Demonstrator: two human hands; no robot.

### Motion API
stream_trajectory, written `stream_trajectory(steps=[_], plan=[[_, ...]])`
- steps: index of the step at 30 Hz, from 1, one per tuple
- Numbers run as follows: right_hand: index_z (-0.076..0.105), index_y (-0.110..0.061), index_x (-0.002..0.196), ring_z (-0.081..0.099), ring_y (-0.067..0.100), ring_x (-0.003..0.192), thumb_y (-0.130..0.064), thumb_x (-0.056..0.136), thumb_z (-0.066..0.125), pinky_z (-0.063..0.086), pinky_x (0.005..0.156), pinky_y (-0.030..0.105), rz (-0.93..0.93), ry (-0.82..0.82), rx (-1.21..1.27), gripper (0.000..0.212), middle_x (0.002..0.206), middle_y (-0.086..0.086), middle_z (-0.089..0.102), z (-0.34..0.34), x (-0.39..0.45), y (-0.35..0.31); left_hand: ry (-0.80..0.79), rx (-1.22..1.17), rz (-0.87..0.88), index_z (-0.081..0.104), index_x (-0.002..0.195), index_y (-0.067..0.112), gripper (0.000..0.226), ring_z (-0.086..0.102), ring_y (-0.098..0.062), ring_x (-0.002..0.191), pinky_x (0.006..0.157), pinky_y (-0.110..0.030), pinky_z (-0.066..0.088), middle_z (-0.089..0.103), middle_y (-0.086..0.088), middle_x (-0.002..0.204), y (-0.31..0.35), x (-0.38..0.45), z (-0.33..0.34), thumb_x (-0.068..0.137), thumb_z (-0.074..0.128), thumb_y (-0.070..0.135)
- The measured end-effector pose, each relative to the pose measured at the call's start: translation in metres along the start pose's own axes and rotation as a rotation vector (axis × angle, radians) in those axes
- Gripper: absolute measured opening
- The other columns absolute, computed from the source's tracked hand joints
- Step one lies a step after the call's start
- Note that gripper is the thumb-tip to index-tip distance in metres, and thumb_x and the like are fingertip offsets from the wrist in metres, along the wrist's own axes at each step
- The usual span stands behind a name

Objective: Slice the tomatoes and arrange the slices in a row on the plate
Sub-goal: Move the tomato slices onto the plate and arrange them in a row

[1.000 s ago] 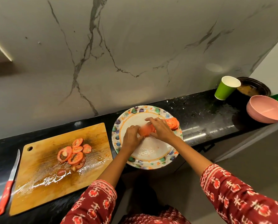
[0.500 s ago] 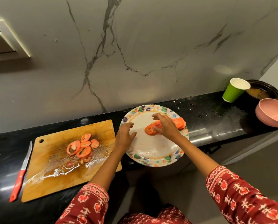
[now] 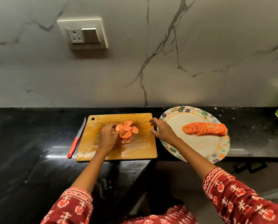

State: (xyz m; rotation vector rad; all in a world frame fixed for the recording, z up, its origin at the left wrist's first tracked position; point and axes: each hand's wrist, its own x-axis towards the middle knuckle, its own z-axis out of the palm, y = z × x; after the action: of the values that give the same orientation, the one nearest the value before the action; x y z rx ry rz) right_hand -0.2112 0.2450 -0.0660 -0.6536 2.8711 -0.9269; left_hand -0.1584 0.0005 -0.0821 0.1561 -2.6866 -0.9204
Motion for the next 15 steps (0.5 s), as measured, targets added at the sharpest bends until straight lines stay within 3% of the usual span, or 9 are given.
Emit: stream_trajectory(steps=[10,13,15], plan=[[0.058,-0.009,0.111,0.063,0.024,0.09,-0.018,0.087,0.06,0.047,0.071,0.031,0.04,-0.105,-0.026,0.026,0.097,0.009,0.067,0.044,0.024,-0.07,-0.054,0.044,-0.098,0.067,0.104,0.01,0.021,0.062,-0.018,0.092,0.078,-0.029,0.05,0.067,-0.007,0.104,-0.04,-0.013,-0.034,0.084,0.062,0.008],[0.059,-0.014,0.093,0.056,0.017,0.082,-0.027,0.087,0.061,0.042,0.063,0.028,0.163,-0.116,-0.042,0.014,0.09,0.005,0.063,0.055,0.026,-0.084,-0.084,0.042,-0.08,0.067,0.104,0.011,0.02,0.061,-0.017,0.091,0.078,-0.03,0.051,0.067,-0.006,0.103,-0.044,-0.009,-0.031,0.085,0.063,0.011],[0.052,-0.018,0.077,0.051,0.015,0.077,-0.03,0.086,0.061,0.038,0.06,0.026,0.281,-0.121,-0.06,0.017,0.083,0.002,0.056,0.061,0.028,-0.089,-0.102,0.033,-0.064,0.066,0.106,0.013,0.021,0.061,-0.016,0.091,0.079,-0.031,0.052,0.067,-0.005,0.103,-0.044,-0.004,-0.029,0.085,0.063,0.013]])
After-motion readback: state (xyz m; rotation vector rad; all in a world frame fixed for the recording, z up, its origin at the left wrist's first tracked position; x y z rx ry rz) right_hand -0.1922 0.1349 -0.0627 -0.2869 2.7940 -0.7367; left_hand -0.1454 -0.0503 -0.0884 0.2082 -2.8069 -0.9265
